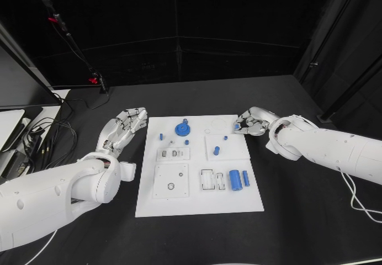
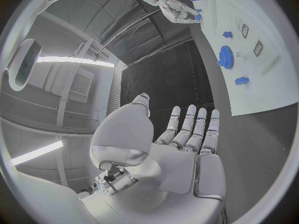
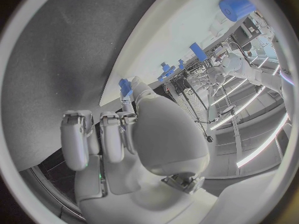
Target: Assemble the parts on the task board
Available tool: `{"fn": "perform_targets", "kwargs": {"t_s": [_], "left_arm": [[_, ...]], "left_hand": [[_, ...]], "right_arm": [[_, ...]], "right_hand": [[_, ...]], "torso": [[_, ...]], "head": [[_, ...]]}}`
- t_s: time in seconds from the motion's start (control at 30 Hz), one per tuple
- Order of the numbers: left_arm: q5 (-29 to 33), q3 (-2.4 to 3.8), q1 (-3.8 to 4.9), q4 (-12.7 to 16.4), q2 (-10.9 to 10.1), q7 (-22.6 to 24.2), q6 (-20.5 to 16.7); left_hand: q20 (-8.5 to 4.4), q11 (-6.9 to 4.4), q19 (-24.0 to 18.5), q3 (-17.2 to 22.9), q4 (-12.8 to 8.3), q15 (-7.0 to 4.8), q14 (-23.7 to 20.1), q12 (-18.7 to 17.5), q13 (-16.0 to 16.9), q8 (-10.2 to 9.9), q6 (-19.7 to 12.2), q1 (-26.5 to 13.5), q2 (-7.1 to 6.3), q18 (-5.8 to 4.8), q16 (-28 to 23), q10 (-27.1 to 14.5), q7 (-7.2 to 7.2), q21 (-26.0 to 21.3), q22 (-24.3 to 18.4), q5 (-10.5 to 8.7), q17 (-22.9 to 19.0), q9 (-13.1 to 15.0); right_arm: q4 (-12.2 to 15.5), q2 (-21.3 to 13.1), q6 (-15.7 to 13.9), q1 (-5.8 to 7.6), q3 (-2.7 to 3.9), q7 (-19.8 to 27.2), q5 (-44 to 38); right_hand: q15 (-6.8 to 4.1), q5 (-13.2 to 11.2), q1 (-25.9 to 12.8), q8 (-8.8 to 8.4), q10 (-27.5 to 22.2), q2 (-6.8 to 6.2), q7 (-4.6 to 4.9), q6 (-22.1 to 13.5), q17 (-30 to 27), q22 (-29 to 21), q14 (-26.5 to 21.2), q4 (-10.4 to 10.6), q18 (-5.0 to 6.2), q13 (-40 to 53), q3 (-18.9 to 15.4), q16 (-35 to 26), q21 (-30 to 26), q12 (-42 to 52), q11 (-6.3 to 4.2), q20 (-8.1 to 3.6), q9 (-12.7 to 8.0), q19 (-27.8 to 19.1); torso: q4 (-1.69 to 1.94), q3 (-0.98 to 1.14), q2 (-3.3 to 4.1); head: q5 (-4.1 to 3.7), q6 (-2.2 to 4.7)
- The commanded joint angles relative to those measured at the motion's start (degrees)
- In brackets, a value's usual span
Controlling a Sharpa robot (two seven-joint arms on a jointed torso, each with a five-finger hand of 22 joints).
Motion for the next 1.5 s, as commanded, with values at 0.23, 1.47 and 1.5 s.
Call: {"fn": "perform_targets", "kwargs": {"t_s": [0.23,1.47,1.5], "left_arm": [[-0.3,0.05,0.07,0.0,0.0,12.1,0.4],[-0.3,0.04,0.08,0.0,0.3,11.9,0.1],[-0.3,0.04,0.09,0.0,0.3,11.9,0.1]], "left_hand": [[-0.05,-0.03,0.0,-0.3,0.1,-0.05,0.5,0.2,0.0,-0.3,0.4,0.5,0.05,0.09,0.3,0.3,9.19,0.2,0.0,0.25,0.1,0.0],[-0.05,-0.03,0.0,-0.4,0.1,-0.04,0.5,0.2,0.0,-0.3,0.4,0.6,0.08,0.08,0.3,0.3,9.19,0.2,0.0,0.29,0.1,0.0],[-0.05,-0.03,0.0,-0.4,0.1,-0.04,0.5,0.2,0.0,-0.3,0.4,0.6,0.08,0.08,0.3,0.3,9.19,0.2,0.0,0.29,0.1,0.0]], "right_arm": [[0.0,0.2,-1.3,0.07,0.03,-0.2,-0.4],[13.3,3.3,-7.4,1.64,0.17,-5.2,2.6],[14.0,3.9,-7.1,1.65,0.17,-5.8,2.4]], "right_hand": [[0.06,0.5,1.4,1.83,6.1,1.11,0.04,5.8,15.1,15.1,6.0,-0.5,-0.42,15.1,0.7,0.1,0.2,0.1,0.28,-0.02,0.6,6.1],[0.55,0.9,2.4,1.85,6.1,1.48,0.87,8.9,15.1,15.1,6.0,-1.2,-0.42,15.1,1.1,0.1,0.2,0.1,0.99,0.43,0.5,6.1],[0.56,0.9,2.4,1.85,6.1,1.48,0.88,8.9,15.1,15.1,6.0,-1.2,-0.42,15.1,1.1,0.1,0.2,0.1,1.01,0.44,0.5,6.1]], "torso": [[-0.01,0.00,0.01],[0.00,-0.05,-0.06],[-0.07,-0.07,-0.08]], "head": [[-0.03,-0.12],[4.37,-0.48],[4.88,-0.56]]}}
